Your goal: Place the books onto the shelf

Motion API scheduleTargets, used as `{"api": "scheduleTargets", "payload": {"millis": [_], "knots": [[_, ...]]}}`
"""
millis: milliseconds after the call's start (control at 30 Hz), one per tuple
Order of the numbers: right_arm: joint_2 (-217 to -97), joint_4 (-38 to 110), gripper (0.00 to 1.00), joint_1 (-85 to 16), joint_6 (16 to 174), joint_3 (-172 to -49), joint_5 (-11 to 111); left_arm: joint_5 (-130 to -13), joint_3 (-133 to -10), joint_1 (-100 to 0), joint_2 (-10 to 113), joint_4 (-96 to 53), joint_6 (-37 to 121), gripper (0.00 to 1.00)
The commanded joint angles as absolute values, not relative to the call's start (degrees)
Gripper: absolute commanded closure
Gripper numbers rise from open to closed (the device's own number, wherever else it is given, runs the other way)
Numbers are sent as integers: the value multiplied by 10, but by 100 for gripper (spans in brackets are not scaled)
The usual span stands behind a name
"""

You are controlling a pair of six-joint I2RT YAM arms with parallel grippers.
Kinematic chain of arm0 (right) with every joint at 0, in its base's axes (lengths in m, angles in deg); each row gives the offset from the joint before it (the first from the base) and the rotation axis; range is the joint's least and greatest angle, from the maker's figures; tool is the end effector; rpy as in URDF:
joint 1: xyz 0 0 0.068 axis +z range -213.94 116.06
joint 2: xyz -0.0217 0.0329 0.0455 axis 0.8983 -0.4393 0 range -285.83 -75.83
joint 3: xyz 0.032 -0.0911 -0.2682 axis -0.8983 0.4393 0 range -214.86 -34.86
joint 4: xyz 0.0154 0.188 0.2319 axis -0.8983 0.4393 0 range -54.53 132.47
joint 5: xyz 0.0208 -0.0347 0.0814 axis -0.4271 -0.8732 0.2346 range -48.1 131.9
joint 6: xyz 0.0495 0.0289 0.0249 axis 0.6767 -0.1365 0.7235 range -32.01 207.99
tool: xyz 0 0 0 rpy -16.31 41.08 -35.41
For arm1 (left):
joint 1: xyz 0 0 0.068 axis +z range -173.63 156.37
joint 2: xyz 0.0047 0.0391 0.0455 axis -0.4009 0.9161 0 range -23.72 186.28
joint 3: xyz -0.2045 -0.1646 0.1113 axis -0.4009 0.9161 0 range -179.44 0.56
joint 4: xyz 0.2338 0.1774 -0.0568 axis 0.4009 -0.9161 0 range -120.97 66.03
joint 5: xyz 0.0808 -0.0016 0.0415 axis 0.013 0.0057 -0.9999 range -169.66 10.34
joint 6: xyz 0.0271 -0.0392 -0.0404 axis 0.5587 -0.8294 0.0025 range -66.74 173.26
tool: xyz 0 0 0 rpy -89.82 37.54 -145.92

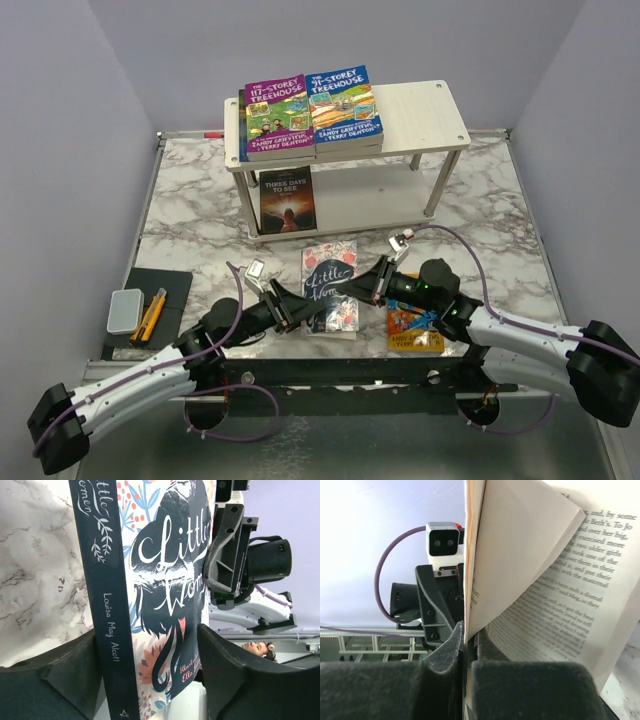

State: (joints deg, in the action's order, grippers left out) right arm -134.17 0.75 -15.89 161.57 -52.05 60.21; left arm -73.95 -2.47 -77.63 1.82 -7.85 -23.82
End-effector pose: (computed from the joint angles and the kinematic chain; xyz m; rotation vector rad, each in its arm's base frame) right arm 0.1540 0.1937 0.1934 0.1642 2.0538 1.7509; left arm 0.1001 -0.1457 0.1657 -0.3183 2.0126 -1.6990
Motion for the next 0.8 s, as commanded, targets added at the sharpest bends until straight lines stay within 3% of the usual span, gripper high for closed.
{"api": "scheduleTargets", "payload": {"millis": [0,133,367,467,767], "knots": [[-1330,-61,100,-154,1626,-535,622,-709,-14,-775,3,-16,-271,35],[-1319,-54,100,-154,1623,-531,622,-707,-23,-775,-5,-15,-271,55],[-1299,-18,100,-154,1605,-531,625,-699,-48,-775,5,-16,-263,75],[-1286,2,100,-154,1597,-528,626,-698,-61,-775,10,-18,-257,100],[-1248,98,100,-154,1564,-547,623,-704,-96,-775,32,-65,-221,100]]}}
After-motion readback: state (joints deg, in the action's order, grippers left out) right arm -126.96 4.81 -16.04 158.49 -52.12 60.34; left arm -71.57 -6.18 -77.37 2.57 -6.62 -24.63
